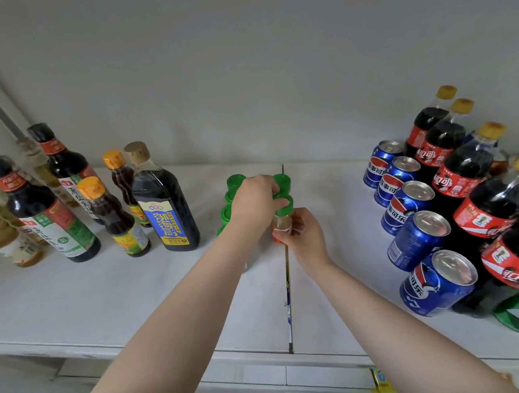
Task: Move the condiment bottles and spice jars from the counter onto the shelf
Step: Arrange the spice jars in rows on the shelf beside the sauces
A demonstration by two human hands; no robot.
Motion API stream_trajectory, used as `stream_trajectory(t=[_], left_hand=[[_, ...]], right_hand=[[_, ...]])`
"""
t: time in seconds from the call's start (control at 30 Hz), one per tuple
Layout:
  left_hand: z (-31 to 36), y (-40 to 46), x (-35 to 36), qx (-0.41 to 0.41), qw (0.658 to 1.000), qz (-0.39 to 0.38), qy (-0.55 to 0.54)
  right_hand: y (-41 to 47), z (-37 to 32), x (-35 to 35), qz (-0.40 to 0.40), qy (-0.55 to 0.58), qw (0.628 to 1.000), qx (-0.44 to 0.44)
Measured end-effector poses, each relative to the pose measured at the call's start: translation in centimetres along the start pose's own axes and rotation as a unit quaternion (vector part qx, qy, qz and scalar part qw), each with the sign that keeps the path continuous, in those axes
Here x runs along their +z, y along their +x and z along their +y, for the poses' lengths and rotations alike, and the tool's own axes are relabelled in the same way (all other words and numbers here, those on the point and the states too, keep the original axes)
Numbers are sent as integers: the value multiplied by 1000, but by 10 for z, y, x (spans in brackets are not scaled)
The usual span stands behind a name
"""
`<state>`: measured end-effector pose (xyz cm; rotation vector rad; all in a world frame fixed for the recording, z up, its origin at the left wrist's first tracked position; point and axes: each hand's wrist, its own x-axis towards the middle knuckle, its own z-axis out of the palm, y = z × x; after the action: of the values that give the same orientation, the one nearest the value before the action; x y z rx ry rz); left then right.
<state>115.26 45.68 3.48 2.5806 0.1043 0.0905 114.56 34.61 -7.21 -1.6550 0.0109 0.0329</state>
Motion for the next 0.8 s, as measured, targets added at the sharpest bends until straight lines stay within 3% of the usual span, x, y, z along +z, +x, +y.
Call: stream_trajectory(t=[0.8], left_hand=[[-11, 4, -1, 12, 1000, 7, -25]], right_hand=[[5, 9, 6, 39, -63, 997, -27]])
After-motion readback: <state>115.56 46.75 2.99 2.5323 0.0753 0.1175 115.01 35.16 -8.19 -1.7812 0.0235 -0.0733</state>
